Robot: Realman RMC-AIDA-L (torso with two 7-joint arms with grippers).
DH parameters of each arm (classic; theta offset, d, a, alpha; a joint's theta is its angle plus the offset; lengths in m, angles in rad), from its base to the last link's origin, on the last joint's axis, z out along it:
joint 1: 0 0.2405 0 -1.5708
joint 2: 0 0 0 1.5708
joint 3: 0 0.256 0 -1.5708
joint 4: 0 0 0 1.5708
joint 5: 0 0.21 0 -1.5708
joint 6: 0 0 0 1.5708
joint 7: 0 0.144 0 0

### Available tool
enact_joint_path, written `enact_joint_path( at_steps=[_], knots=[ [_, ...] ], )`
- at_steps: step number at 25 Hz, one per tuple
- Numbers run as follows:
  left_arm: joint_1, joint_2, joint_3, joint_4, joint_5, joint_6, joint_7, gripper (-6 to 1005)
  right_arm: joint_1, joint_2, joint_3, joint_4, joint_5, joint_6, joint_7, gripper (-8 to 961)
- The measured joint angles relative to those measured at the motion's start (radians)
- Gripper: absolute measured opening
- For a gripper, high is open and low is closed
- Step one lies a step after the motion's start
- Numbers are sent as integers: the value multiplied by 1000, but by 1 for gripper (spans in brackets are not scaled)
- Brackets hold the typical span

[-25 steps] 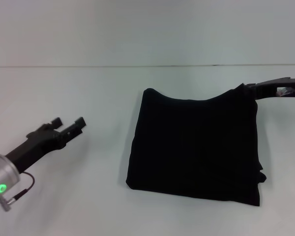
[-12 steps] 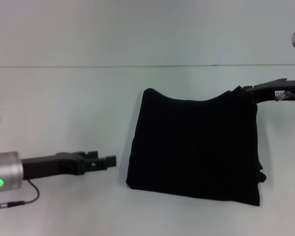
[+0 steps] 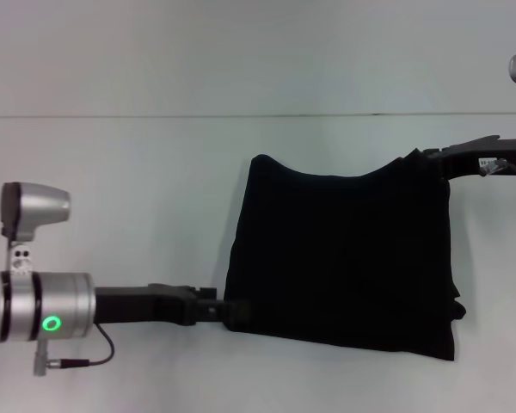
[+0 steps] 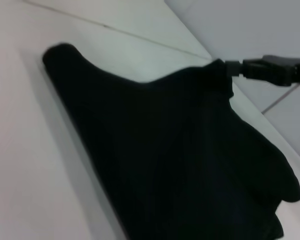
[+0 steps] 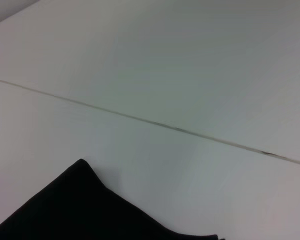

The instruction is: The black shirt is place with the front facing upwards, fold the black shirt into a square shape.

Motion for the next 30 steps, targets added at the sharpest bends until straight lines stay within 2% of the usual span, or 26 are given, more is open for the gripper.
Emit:
enact_joint_path(
  at_steps=[7,21,24,30],
  knots=[
    [-13,-12,99,-5,1,-58,-62,892,2,0,-7,1,0,1,-3,21],
    [-23,-19,107,-3,0,-89,-76,883,1,0,-8,9,4,0,-14,21],
    [-29,-25,111,-3,0,-89,-76,770,-1,0,-6,10,5,0,-14,21],
    [-44,-28,117,-28,0,-115,-77,741,-2,0,-7,11,13,0,-13,20]
  ],
)
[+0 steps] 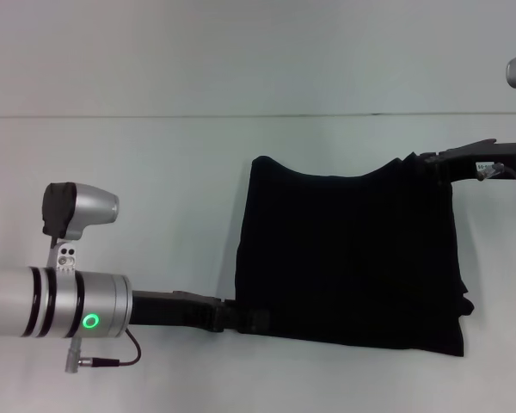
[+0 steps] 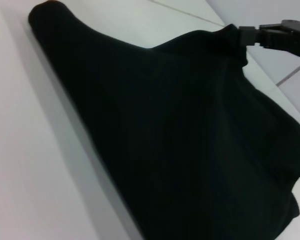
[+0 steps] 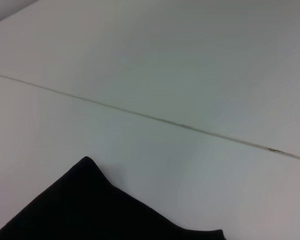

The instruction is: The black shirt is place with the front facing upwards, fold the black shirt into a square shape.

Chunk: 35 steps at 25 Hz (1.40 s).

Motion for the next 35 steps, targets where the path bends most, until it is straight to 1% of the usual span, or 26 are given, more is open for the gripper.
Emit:
enact_joint_path(
  at_steps=[4,10,14,18,21,24,28,31,35],
  knots=[
    [-1,0,6,-8,3,-40,-1,721,-1,0,1,0,2,-2,0,20],
    [3,-2,14,-15,1,-75,5,516,-1,0,6,2,1,-7,3,20],
    [6,-2,14,-15,1,-81,6,361,-5,-1,7,3,-2,-6,2,20],
    [15,-2,9,-6,3,-68,6,213,-8,-2,7,3,-2,-1,0,20],
    [26,3,2,7,0,-45,4,107,-9,-3,7,2,-1,0,-1,21],
    [44,6,-22,36,-1,0,1,104,-8,-2,4,0,-1,0,-2,21],
    [72,15,-75,79,-4,64,0,99,-4,-2,3,2,-4,9,-2,21],
    [93,22,-98,91,-1,77,0,98,-4,-2,5,3,-4,15,-3,21],
    [118,22,-106,112,5,78,0,97,-2,-5,2,25,-7,31,-3,21]
  ],
)
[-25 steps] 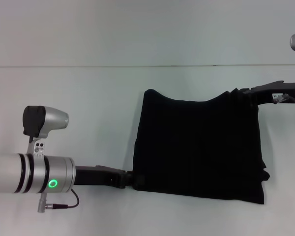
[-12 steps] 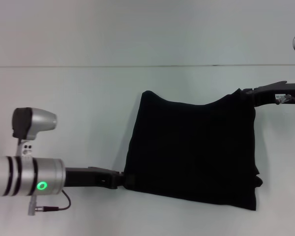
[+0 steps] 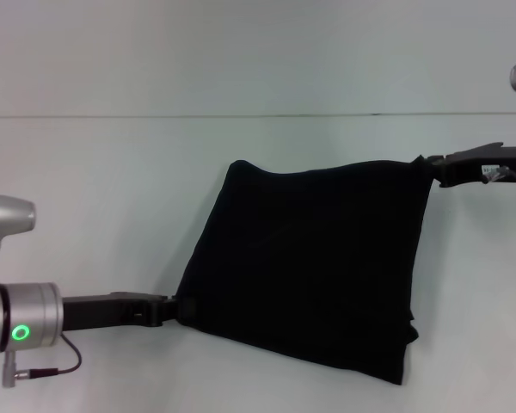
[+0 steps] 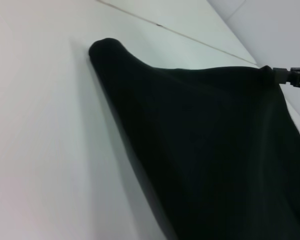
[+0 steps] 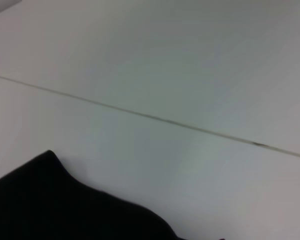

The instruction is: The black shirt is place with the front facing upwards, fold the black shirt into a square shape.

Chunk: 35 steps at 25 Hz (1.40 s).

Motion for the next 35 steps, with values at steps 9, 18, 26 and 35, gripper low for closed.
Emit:
enact_joint_path(
  at_steps=[9,18,26,35],
  knots=[
    [32,3,-21,26,9,-5,-1,96,27,3,-13,77,-50,97,-32,20],
    [32,5,-20,29,11,-3,-10,95,43,6,-31,102,-45,116,-48,21],
    [19,5,-14,26,12,-2,-11,94,60,3,-33,167,5,130,-58,20],
    [15,5,-13,24,10,11,-11,93,97,-2,-28,255,-1,161,-81,53]
  ],
)
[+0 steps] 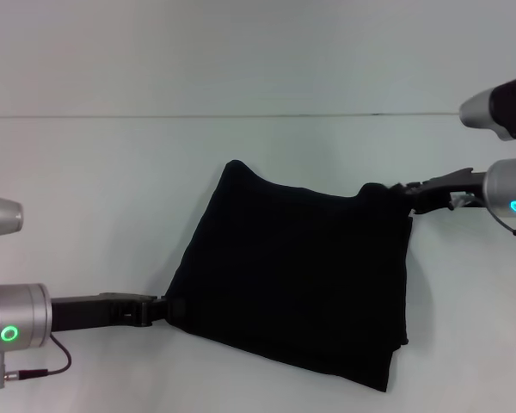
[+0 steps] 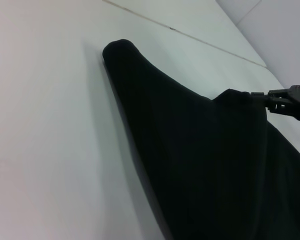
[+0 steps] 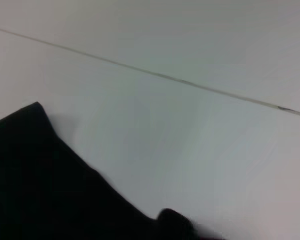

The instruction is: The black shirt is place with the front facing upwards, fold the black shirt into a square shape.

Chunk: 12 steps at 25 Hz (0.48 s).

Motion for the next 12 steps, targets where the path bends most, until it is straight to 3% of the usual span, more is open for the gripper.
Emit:
enact_joint_path(
  at_steps=[9,12],
  knots=[
    [-4,0,0,-2,-3,1,1,93,-99,-1,81,-158,8,-94,2,261],
    [-5,-2,-1,-2,-7,-1,1,94,-129,5,127,-235,31,-210,13,381]
  ],
)
